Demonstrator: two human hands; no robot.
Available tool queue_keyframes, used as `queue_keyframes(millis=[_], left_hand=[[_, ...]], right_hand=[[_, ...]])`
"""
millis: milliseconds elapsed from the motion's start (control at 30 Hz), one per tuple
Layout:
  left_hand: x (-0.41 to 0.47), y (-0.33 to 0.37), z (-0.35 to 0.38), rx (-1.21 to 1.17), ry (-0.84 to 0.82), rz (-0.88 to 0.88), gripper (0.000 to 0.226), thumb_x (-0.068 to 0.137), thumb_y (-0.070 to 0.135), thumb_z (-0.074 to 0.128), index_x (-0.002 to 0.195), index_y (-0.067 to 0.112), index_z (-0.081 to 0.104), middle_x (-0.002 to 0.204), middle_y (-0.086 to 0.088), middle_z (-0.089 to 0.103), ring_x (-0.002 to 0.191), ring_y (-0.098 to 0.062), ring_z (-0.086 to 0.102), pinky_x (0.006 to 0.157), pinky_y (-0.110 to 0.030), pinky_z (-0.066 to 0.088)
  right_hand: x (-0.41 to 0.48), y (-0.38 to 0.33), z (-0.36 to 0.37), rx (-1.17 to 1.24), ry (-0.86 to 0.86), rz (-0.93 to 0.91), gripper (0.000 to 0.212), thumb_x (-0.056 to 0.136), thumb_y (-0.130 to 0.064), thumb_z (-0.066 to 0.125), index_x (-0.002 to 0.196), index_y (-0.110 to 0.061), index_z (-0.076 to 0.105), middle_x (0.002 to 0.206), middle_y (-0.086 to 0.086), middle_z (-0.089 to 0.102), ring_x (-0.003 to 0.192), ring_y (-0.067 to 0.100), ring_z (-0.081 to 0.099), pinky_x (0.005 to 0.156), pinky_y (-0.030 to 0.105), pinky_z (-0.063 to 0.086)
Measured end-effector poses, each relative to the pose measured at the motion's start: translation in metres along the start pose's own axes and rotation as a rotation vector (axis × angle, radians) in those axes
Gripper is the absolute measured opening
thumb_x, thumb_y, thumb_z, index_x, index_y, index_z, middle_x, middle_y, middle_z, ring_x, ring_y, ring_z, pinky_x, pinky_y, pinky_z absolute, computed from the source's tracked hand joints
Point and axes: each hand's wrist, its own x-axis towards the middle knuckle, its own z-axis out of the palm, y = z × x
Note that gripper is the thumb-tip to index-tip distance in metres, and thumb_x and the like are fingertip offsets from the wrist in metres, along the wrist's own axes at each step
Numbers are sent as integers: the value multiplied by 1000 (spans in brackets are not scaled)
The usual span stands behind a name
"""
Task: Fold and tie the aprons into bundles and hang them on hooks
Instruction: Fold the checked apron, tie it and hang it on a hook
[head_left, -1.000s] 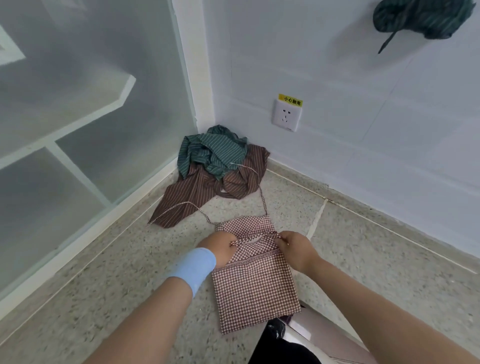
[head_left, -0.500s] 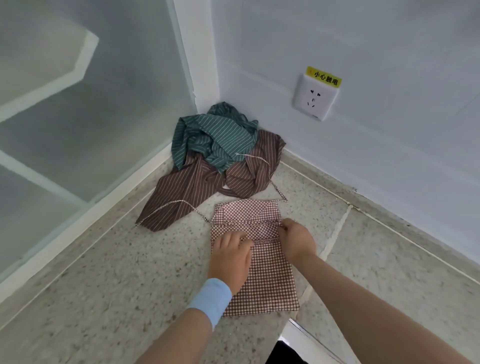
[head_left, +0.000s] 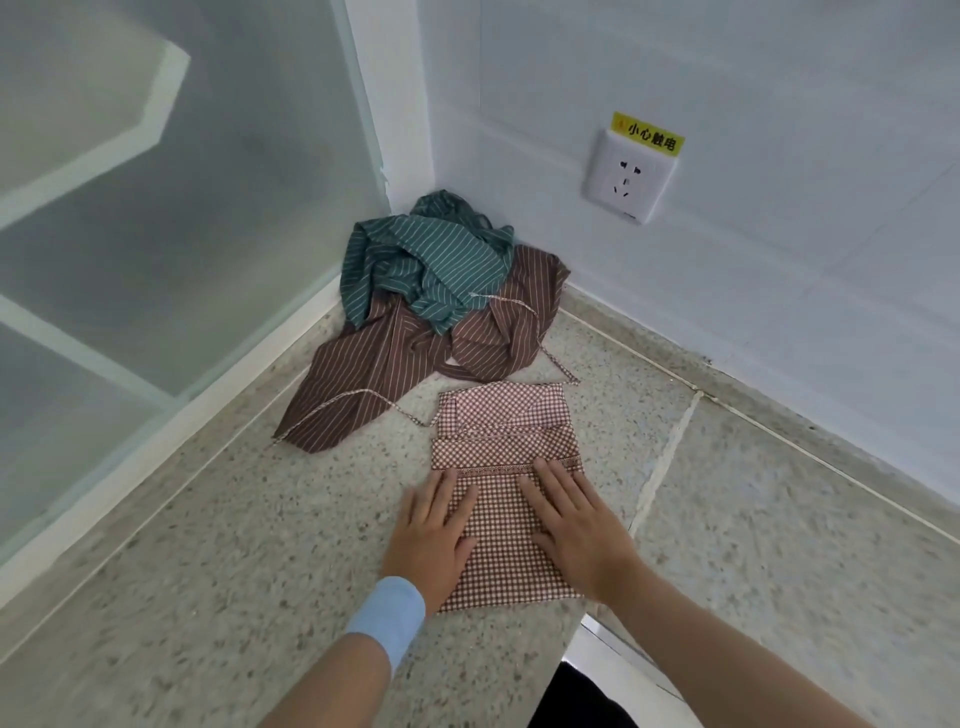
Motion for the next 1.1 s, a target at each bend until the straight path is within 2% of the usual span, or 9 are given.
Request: queue_keyframes(millis=[67, 167, 267, 433, 500, 567, 667, 767, 1100], left_hand=[[-10, -8, -1, 12, 42, -22, 64, 93, 47, 36, 152, 24, 32, 161, -9, 24, 147, -31, 24, 114, -51, 19], [-21, -3, -12, -76, 153, 20, 46, 87, 33, 58, 132, 24, 54, 141, -3, 48, 130, -26, 45, 103, -48, 45], [-29, 12, -26, -151, 118, 180, 22, 88, 36, 50, 107, 28, 57, 114, 6, 51, 106, -17, 49, 86, -39, 51], [-35, 30, -42, -147, -198, 166, 67, 82, 59, 54, 139, 27, 41, 132, 5, 38, 123, -18, 34, 99, -35, 40], [-36, 31, -48, -166, -257, 145, 75, 78, 55, 62, 143, 27, 37, 135, 5, 36, 125, -18, 33, 100, -36, 41], [-33, 30, -52, -164, -277, 117, 58, 85, 38, 63, 139, 24, 45, 134, 3, 42, 123, -20, 41, 94, -36, 47], [-27, 28, -72, -185, -300, 44, 23, 94, 27, 52, 110, 18, 66, 110, -4, 63, 96, -22, 60, 79, -31, 49], [-17, 15, -90, -433, -394, 24, 24, 89, 36, 56, 89, 14, 66, 89, -4, 67, 82, -22, 64, 75, -35, 52], [19, -2, -93, -1094, -283, -309, 35, 96, 37, 57, 126, 19, 64, 122, 0, 67, 109, -17, 63, 101, -40, 49]], right_hand=[[-7, -3, -11, -10, 18, -26, 63, 96, -44, 36, 154, -19, 33, 160, 14, 31, 146, 33, 31, 117, 47, 27], [-29, -9, -21, 54, 16, -146, 50, 85, -53, 52, 124, -21, 54, 131, 7, 54, 115, 28, 55, 99, 44, 47], [-45, -14, -22, 69, -44, -151, 46, 79, -61, 54, 107, -25, 57, 111, -3, 56, 96, 19, 55, 80, 35, 51], [-39, -17, -33, -63, -150, -127, 19, 78, -41, 58, 83, -24, 65, 91, -4, 60, 73, 19, 61, 49, 31, 50], [-38, -21, -43, -64, -177, -94, 20, 90, -32, 53, 91, -19, 68, 98, -1, 61, 81, 23, 63, 61, 36, 54], [-40, -24, -54, 30, -168, -43, 24, 99, -30, 44, 101, -16, 64, 103, 1, 63, 88, 24, 62, 74, 37, 53], [-41, -22, -73, 201, -157, 11, 27, 104, -32, 37, 101, -14, 57, 95, 4, 66, 77, 19, 56, 71, 31, 45], [-39, -11, -88, 313, -170, 47, 28, 105, -37, 37, 106, -17, 57, 91, 1, 64, 77, 16, 55, 72, 30, 46], [-5, 17, -91, 310, 69, 130, 29, 96, -44, 46, 111, -24, 61, 90, -4, 67, 75, 16, 64, 69, 31, 53]])
